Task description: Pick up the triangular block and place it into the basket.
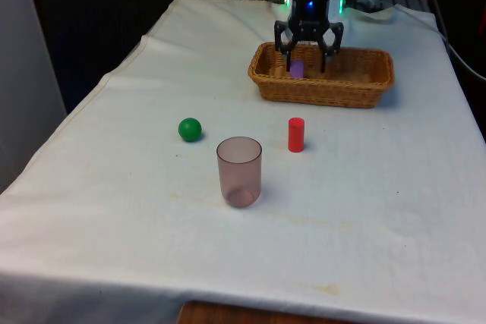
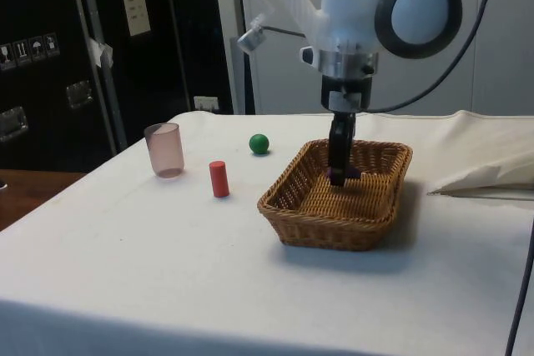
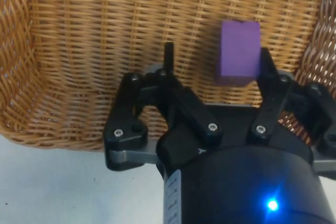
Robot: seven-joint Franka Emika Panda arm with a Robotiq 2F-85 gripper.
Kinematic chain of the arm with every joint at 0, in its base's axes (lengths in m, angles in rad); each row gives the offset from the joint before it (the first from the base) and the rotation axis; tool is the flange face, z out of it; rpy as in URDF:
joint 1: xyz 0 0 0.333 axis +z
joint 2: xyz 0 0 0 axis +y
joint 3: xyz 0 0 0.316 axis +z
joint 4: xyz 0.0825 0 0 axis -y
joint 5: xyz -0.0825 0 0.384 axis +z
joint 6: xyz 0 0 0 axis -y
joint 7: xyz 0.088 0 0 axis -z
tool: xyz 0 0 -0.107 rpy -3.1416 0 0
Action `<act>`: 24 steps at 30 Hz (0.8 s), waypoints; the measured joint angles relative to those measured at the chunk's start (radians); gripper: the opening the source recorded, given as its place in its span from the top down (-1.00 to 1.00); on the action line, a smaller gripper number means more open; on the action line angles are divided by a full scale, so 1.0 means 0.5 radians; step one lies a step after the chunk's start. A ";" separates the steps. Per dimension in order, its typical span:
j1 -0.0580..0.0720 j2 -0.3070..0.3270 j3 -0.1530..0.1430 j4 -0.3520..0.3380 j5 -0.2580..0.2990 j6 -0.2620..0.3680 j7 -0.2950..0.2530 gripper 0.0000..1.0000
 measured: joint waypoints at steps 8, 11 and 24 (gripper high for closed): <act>0.000 0.000 0.000 -0.004 0.002 0.006 0.000 -1.00; 0.000 0.000 0.000 -0.004 0.002 0.006 0.002 -1.00; 0.008 -0.014 0.030 0.004 0.002 0.002 0.072 -1.00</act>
